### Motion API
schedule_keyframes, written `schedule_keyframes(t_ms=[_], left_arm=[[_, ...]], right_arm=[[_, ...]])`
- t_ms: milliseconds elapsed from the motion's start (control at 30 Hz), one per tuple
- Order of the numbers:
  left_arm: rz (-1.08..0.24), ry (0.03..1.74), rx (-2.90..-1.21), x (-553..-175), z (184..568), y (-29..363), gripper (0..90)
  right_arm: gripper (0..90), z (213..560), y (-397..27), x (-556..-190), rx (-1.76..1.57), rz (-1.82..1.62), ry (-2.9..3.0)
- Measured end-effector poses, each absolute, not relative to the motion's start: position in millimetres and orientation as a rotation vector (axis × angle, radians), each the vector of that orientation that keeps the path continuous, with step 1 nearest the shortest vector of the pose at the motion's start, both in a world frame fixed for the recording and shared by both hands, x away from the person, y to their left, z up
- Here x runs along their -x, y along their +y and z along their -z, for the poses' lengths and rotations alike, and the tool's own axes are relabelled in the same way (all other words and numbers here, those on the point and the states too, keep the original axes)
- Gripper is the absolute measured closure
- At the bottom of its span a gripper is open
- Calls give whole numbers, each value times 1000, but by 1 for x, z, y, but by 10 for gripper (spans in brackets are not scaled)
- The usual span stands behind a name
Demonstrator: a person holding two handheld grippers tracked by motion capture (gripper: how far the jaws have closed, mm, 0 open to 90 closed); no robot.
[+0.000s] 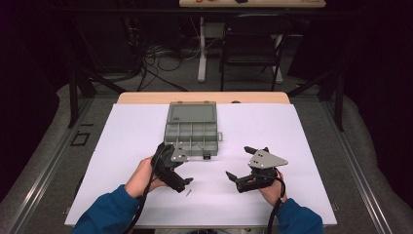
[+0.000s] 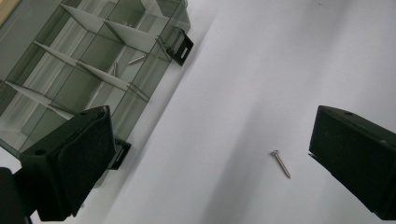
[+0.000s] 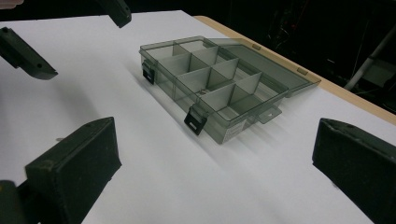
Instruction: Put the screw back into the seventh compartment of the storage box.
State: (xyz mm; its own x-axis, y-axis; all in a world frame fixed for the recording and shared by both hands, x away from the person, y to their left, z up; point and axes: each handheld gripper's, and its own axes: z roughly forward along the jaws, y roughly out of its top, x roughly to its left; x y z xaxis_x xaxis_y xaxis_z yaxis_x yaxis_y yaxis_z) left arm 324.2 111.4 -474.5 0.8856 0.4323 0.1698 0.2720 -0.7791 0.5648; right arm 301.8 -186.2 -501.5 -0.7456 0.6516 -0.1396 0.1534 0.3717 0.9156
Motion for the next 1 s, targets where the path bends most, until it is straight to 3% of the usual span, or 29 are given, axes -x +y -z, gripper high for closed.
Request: schedule_keyframes(t_ms=[700, 1000], left_arm=[[-335, 516, -2547, -311, 497, 112, 21], [-296, 483, -2580, -306, 506, 109, 126]], right_arm=[[0, 502, -185, -301, -683, -1352, 2154], [0, 503, -185, -301, -681, -1355, 2166]])
